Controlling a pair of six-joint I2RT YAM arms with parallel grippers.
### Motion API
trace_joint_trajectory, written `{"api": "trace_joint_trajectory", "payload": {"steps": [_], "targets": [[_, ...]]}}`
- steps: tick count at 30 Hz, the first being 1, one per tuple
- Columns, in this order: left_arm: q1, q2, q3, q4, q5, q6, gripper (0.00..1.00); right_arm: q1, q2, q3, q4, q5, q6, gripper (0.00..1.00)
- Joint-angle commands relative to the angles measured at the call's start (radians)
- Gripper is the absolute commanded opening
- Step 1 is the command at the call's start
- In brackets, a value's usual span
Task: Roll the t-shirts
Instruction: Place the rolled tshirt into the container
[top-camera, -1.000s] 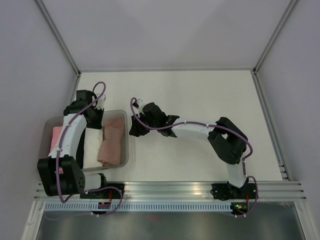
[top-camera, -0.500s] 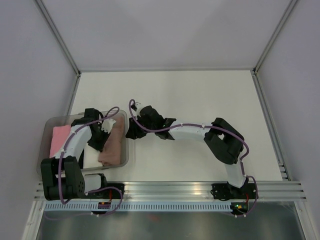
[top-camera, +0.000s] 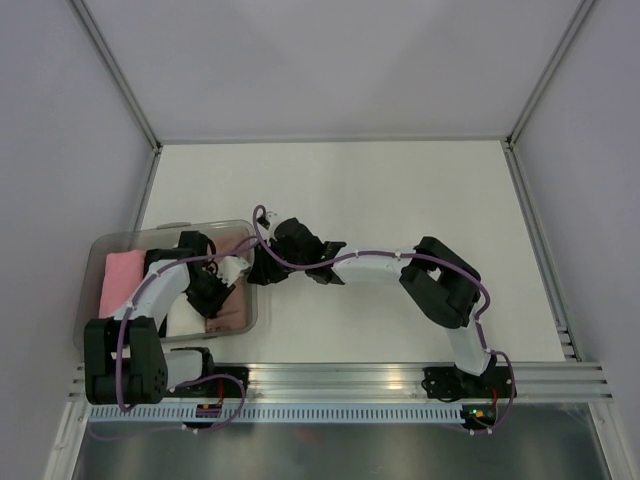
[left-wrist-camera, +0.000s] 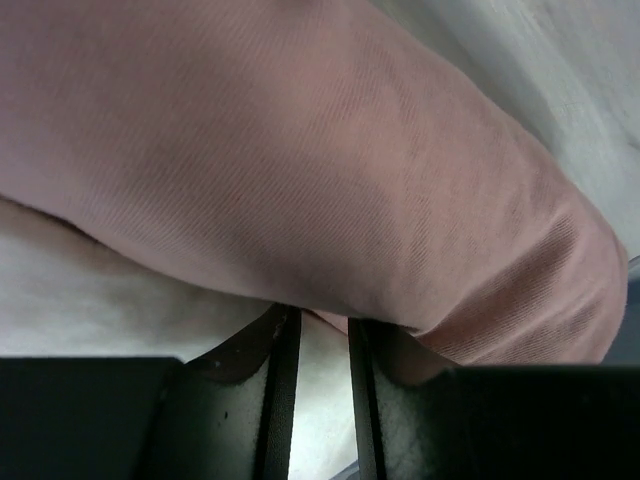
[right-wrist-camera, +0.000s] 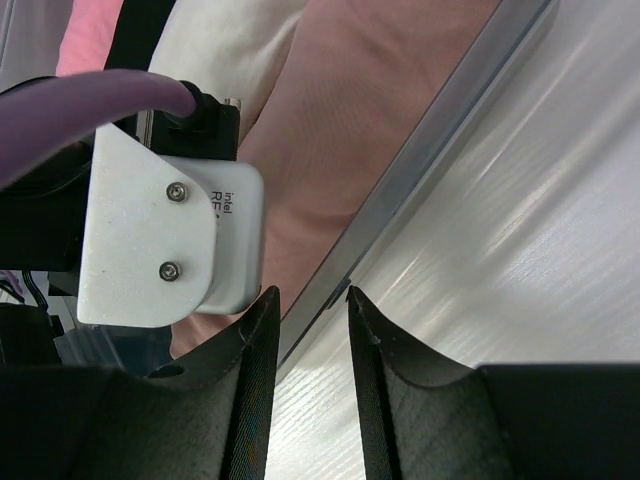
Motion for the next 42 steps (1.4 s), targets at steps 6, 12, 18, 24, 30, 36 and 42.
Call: {"api": "trace_joint_trajectory", "payload": {"steps": [6, 12, 18, 24, 30, 36, 42], "targets": [[0.016, -0.043, 0.009, -0.021, 0.113, 0.152, 0.33, 0.006, 0.005, 0.039, 0.003, 0.016, -0.002, 0.40], [0.021, -0.088, -0.129, -0.075, 0.145, 0.354, 0.37, 0.006, 0.004, 0.035, 0.012, 0.016, 0.011, 0.40], [0.033, -0.173, -0.081, -0.122, 0.229, 0.395, 0.39, 0.006, -0.019, 0.031, 0.019, 0.023, 0.009, 0.40], [0.105, -0.178, 0.085, -0.268, 0.326, 0.479, 0.39, 0.003, -0.033, 0.041, 0.020, 0.030, 0.005, 0.41], [0.186, -0.062, 0.303, -0.366, 0.412, 0.479, 0.41, -0.006, -0.058, 0.041, 0.008, 0.036, -0.009, 0.41], [0.150, -0.034, 0.375, -0.178, 0.507, 0.154, 0.54, -0.050, -0.126, -0.034, 0.034, 0.050, 0.021, 0.42], [-0.037, -0.129, 0.190, 0.032, 0.388, -0.006, 0.56, -0.101, -0.196, -0.090, 0.016, 0.076, 0.009, 0.42]]}}
